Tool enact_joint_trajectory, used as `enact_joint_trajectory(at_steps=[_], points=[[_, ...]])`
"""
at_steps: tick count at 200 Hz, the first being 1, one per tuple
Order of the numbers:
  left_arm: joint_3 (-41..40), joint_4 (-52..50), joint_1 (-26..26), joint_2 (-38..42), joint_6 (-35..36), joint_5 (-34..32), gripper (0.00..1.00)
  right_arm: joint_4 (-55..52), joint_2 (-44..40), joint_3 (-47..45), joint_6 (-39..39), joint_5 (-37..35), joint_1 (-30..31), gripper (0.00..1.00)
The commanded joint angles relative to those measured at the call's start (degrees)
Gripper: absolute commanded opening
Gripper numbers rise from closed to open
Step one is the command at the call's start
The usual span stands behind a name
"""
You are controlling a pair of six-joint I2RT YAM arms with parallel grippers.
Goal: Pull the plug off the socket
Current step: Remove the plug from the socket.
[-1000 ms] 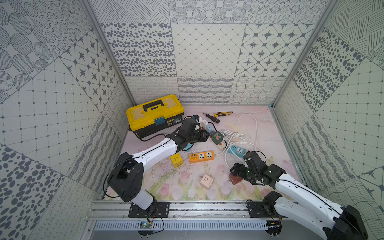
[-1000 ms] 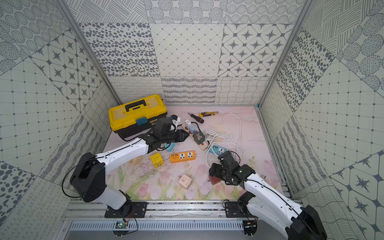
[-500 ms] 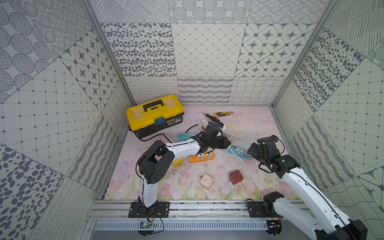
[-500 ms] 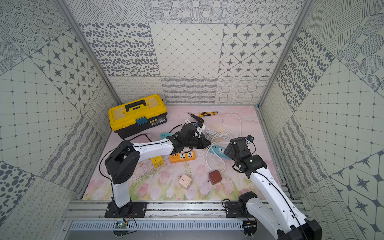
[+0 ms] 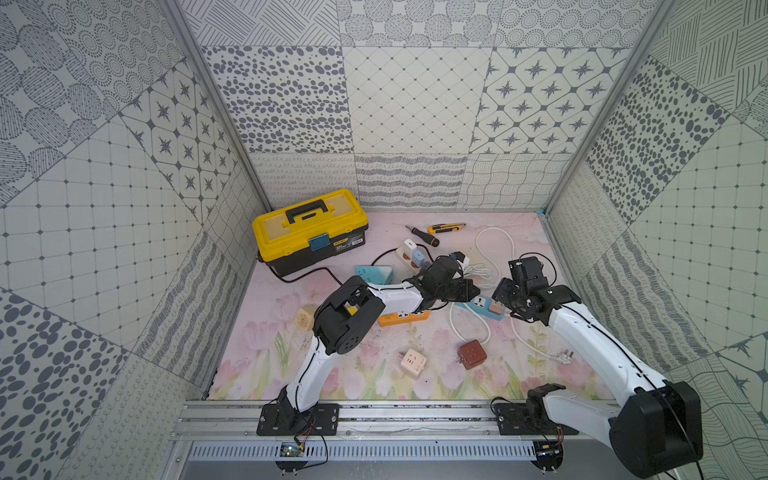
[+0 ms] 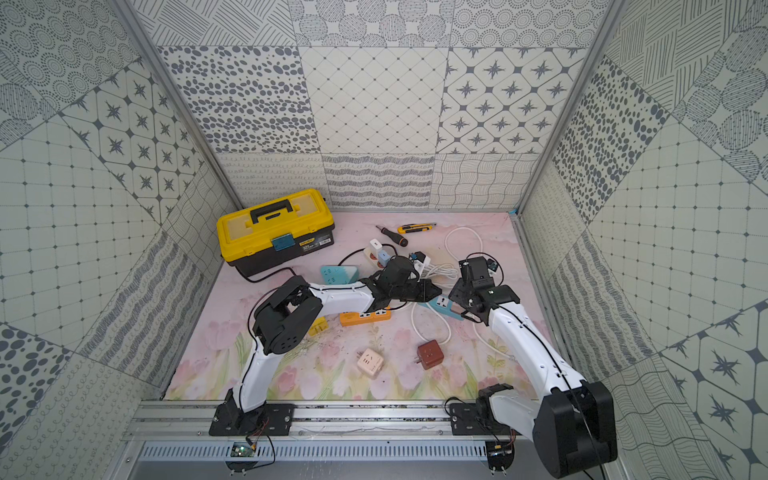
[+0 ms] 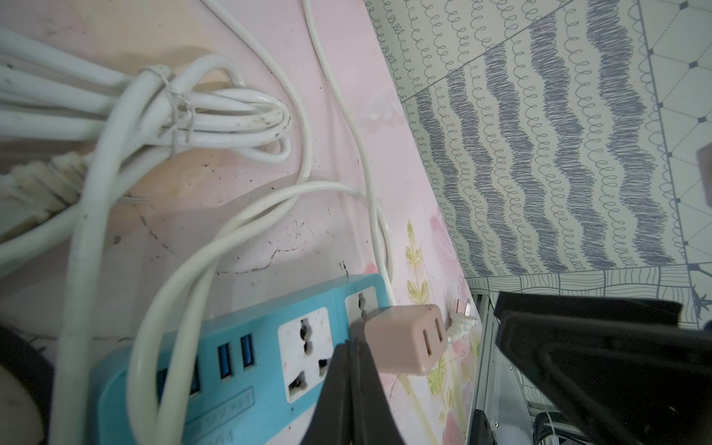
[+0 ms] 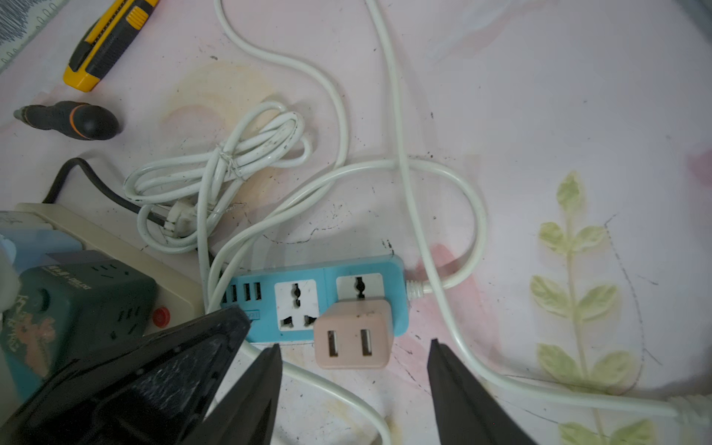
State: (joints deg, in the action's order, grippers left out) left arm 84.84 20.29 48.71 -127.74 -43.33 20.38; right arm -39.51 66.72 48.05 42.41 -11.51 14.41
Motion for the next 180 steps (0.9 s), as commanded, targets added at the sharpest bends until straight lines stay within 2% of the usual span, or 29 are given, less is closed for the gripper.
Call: enact_joint_trajectory(at_steps=[1, 81, 123, 180], points=[[2.9, 2.5, 0.5, -3.6, -1.0, 2.2, 0.0, 3.1, 1.8, 1.4, -1.5, 0.8, 0.9, 0.6], [2.4, -0.6, 0.4, -7.4, -0.1, 2.8, 0.0, 4.7, 6.7, -0.9, -3.5, -0.9, 1.8, 0.62], [1.5, -1.7, 0.3, -7.7, 0.3, 1.9, 0.0, 6.2, 9.6, -1.1, -4.6, 0.5, 1.9, 0.59], [0.2, -2.3, 0.2, -7.5, 0.3, 1.1, 0.0, 6.5, 11.1, -1.7, -5.1, -1.2, 1.9, 0.53]])
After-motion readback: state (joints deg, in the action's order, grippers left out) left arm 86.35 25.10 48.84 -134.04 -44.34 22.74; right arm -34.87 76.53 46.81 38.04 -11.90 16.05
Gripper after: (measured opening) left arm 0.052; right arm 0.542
